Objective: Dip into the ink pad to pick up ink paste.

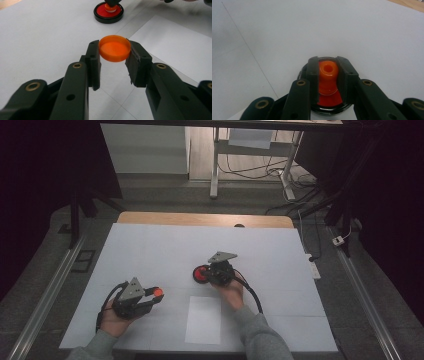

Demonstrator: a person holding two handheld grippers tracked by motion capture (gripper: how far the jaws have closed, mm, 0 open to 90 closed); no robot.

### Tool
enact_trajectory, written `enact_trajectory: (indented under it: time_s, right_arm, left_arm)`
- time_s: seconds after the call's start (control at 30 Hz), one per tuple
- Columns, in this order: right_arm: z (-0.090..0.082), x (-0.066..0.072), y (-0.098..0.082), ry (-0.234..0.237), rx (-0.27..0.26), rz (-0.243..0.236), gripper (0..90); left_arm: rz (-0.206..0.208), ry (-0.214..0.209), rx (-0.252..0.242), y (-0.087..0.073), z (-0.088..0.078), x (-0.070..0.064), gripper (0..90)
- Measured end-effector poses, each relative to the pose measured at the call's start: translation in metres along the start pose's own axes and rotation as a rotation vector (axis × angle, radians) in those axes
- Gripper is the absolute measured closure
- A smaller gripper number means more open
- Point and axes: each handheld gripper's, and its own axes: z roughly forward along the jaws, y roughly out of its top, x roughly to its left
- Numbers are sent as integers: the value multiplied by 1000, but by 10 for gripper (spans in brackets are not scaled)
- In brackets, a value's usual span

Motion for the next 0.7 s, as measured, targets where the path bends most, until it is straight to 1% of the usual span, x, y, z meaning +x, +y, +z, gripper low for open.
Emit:
enact_trajectory:
  time_s: [0.4,0.57,0.63,0.7]
  right_arm:
    - [0,-1,0,6,-2,11,727]
    - [0,-3,0,18,-3,32,726]
    - [-2,-4,1,6,-26,33,726]
    - [-7,-6,3,4,-63,47,725]
  left_arm:
    - [0,-1,0,0,0,0,648]
    - [-4,1,-5,0,0,0,648]
    - [-5,2,-6,0,0,1,648]
    - [-7,3,-7,-1,0,1,648]
